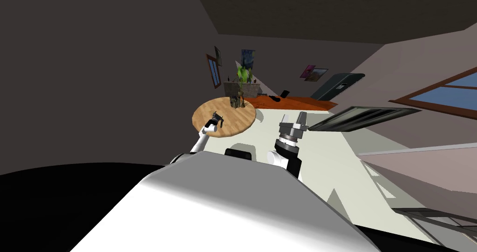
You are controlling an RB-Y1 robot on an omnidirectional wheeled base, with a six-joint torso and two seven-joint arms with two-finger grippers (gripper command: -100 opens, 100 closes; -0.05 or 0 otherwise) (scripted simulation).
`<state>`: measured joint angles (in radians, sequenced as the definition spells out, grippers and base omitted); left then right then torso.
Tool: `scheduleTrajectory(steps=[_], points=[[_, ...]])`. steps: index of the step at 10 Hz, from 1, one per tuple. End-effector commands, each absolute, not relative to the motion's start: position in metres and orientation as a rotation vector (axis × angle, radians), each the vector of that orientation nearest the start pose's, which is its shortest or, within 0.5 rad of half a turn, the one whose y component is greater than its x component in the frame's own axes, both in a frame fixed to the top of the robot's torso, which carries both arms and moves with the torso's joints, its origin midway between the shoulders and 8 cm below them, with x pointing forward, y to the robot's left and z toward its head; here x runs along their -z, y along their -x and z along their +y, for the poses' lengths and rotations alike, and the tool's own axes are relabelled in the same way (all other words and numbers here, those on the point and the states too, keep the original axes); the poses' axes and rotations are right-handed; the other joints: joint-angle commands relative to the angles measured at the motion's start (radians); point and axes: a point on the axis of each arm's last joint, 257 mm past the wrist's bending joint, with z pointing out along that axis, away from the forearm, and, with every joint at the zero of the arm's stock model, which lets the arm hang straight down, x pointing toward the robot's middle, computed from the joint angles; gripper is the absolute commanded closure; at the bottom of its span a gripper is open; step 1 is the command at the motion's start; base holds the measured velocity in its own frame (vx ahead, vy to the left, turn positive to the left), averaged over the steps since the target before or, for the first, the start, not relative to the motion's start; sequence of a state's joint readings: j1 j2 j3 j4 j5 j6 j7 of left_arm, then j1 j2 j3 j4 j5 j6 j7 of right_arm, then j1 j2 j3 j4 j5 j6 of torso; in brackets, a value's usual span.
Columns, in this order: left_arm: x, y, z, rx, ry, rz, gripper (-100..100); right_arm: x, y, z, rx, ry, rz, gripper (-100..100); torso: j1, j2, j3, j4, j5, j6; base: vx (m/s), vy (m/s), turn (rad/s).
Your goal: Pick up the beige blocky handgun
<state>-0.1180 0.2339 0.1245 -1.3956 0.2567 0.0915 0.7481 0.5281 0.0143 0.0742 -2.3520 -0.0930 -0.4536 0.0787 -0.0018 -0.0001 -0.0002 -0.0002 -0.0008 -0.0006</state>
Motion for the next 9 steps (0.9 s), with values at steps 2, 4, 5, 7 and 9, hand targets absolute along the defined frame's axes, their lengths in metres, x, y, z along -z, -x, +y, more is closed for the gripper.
scheduleTrajectory(steps=[2, 4, 5, 7, 9], points=[[0.272, -0.576, 0.362, 1.557, 1.982, 0.621, -100, -0.038, -0.337, -0.269, -1.354, -0.708, 0.566, 0, -0.001, 0.000, 0.000, 0.000, 0.000, 0.000, 0.012, -0.048, 0.015], [0.286, -0.581, 0.372, 1.525, 2.064, 0.583, -100, -0.038, -0.337, -0.269, -1.354, -0.708, 0.566, 0, -0.002, -0.001, 0.000, 0.000, 0.000, 0.000, 0.016, -0.062, 0.019], [0.288, -0.588, 0.380, 1.516, 2.119, 0.539, -100, -0.038, -0.337, -0.269, -1.354, -0.708, 0.566, 0, -0.002, 0.000, 0.000, 0.000, 0.000, 0.000, 0.032, -0.091, 0.023], [0.300, -0.591, 0.390, 1.482, 2.195, 0.493, -100, -0.038, -0.337, -0.269, -1.354, -0.708, 0.566, 0, -0.002, -0.001, -0.001, 0.000, -0.001, 0.000, 0.015, -0.060, 0.024], [0.311, -0.593, 0.399, 1.446, 2.268, 0.444, -100, -0.038, -0.337, -0.269, -1.354, -0.708, 0.566, 0, 0.000, 0.000, 0.000, 0.000, 0.000, 0.000, 0.012, -0.044, 0.025]])
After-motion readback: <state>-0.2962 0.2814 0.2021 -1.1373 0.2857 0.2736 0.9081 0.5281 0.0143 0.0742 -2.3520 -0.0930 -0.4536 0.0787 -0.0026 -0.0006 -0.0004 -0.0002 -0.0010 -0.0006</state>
